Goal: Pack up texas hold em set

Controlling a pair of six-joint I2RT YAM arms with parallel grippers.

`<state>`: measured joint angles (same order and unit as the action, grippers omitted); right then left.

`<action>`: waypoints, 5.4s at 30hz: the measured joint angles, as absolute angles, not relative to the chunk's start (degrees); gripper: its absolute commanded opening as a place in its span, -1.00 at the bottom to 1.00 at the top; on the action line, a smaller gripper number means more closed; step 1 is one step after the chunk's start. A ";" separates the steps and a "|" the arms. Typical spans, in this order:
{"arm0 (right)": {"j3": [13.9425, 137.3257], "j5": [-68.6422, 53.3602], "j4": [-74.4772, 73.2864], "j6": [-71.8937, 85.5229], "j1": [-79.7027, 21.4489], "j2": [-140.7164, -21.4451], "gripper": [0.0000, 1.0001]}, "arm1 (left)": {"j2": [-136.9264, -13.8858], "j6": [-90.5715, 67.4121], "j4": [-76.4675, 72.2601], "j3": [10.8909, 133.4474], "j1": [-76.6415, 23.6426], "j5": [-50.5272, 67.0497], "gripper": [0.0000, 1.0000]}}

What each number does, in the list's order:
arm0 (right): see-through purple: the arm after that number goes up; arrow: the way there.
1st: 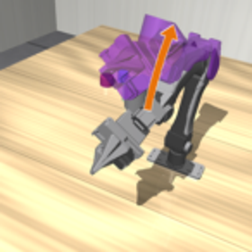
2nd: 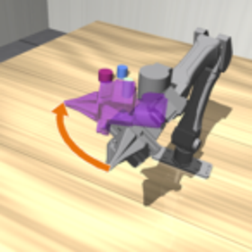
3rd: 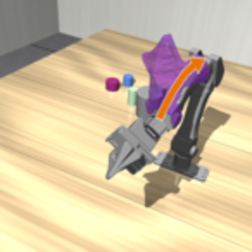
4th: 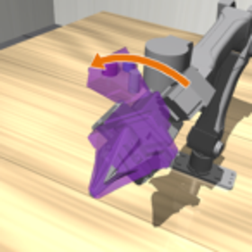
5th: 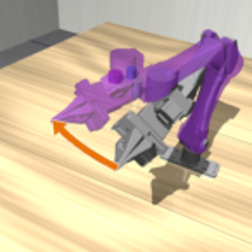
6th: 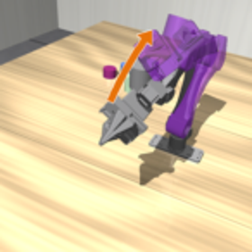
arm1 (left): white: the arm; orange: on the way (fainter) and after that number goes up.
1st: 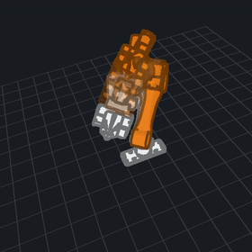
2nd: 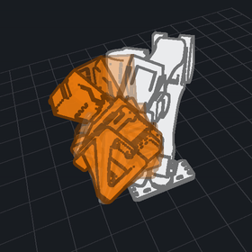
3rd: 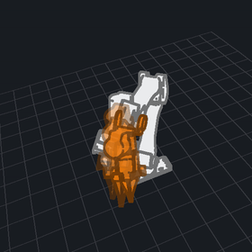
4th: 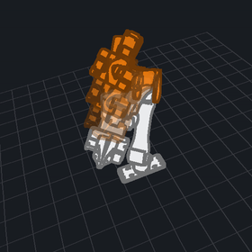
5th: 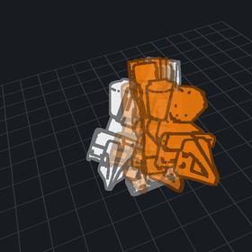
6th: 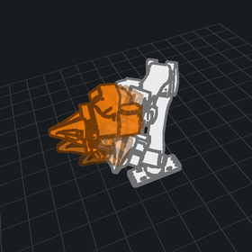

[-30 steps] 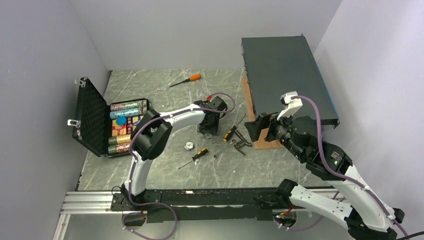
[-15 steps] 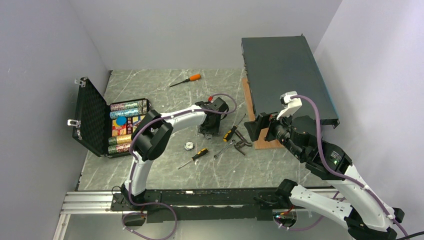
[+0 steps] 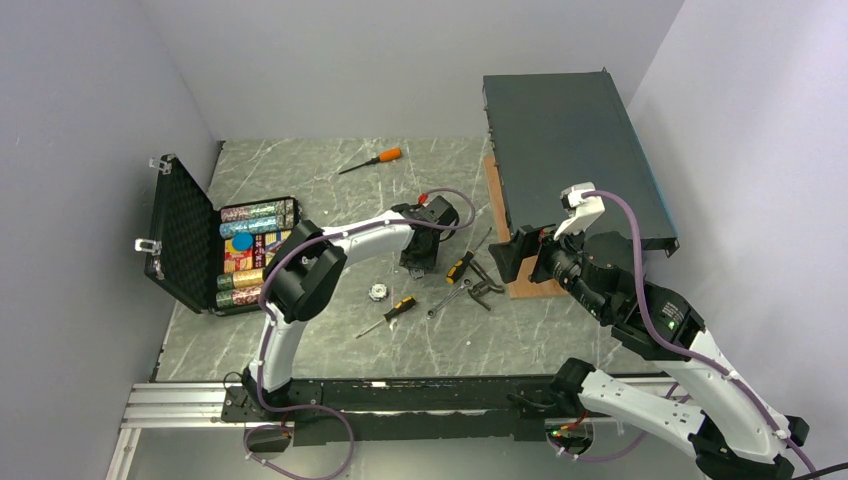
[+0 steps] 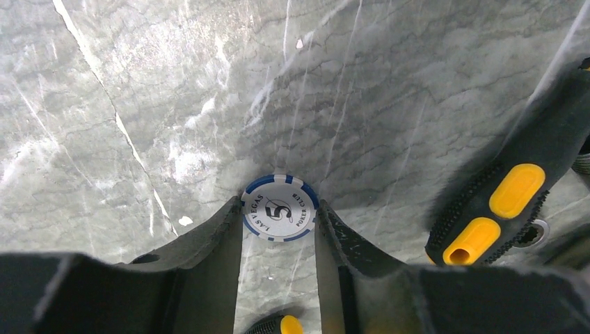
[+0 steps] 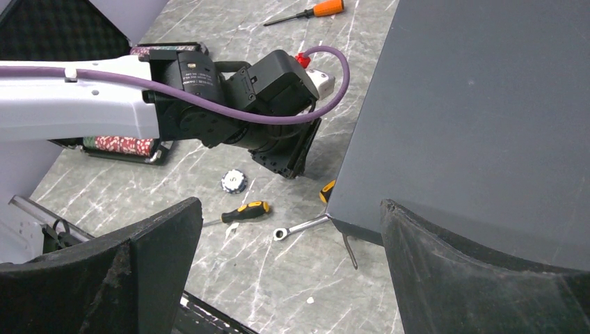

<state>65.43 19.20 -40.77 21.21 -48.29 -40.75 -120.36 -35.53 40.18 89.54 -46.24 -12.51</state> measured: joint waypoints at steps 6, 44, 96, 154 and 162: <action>65.43 19.20 -40.77 21.21 -48.29 -40.75 1.00 | -120.36 -35.16 40.40 89.71 -46.33 -12.86 -0.35; 65.43 18.96 -40.75 21.26 -48.29 -40.82 1.00 | -99.33 -33.63 43.03 66.89 -42.46 -13.30 -0.21; 65.06 18.98 -40.47 21.21 -48.29 -40.53 1.00 | -108.31 -56.71 49.21 72.27 -36.10 -5.19 0.46; 64.79 18.96 -40.01 21.21 -48.29 -40.51 1.00 | -105.93 -54.94 46.61 68.93 -37.19 -7.40 0.27; 64.79 18.96 -39.90 21.19 -48.29 -40.60 1.00 | -107.63 -54.22 48.14 71.02 -37.50 -7.40 0.23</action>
